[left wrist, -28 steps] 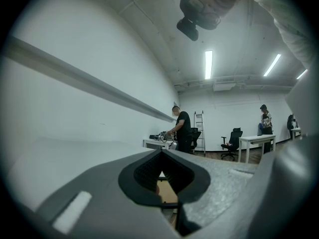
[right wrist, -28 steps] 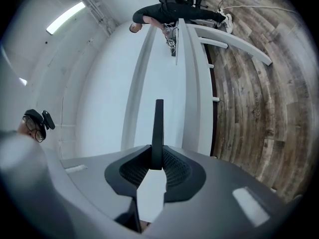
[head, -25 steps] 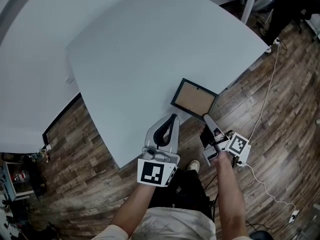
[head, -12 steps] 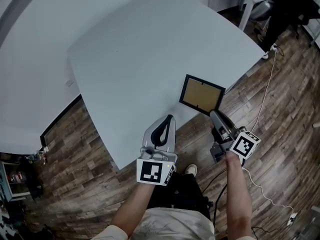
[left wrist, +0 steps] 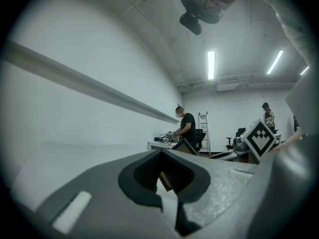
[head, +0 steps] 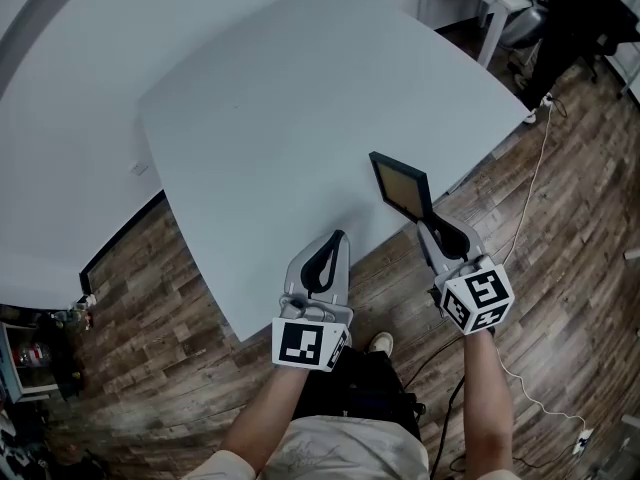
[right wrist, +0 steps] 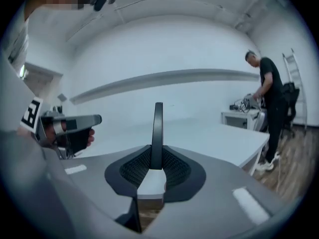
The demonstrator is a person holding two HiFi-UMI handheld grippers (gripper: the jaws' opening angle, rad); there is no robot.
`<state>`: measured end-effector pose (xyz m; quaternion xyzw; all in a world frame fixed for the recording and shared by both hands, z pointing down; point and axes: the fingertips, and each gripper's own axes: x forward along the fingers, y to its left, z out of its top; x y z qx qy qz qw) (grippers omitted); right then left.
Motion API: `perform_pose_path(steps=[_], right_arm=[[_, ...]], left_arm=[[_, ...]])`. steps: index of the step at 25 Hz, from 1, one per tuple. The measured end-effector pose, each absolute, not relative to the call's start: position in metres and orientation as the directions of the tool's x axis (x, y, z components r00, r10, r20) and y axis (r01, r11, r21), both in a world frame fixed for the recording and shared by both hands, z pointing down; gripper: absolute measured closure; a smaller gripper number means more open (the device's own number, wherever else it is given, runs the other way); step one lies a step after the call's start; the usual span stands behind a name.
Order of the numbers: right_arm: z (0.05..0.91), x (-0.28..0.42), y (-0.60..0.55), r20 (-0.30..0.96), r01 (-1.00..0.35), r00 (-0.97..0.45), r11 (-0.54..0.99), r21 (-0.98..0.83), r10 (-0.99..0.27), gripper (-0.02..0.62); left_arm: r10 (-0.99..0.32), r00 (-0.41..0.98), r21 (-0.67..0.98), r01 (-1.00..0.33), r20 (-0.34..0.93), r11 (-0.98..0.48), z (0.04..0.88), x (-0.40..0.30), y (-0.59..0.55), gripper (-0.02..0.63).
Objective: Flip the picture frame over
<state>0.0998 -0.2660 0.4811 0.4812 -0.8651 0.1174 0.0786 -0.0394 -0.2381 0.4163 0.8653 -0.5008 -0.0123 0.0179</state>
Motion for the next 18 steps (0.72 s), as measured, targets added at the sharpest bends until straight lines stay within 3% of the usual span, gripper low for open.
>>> perform_pose_path(steps=[6,11,18], right_arm=[[0.463,0.091,-0.268,0.275,-0.824,-0.424,0.493,0.278,-0.863,0.501],[0.468,0.082,-0.262,0.291,-0.632,-0.324,0.435,0.642,-0.9,0.502],[0.501,0.076,-0.252,0.307,-0.397,-0.265,0.394,0.829,-0.914,0.502]], left_arm=[[-0.87,0.493,0.044,-0.869,-0.007,-0.493,0.415,-0.043,-0.239,0.606],[-0.874,0.487,0.047,-0.872,-0.011,-0.487,0.414,-0.046,-0.236,0.606],[-0.877,0.48,0.054,-0.876,-0.001,-0.48,0.419,-0.048,-0.232,0.606]])
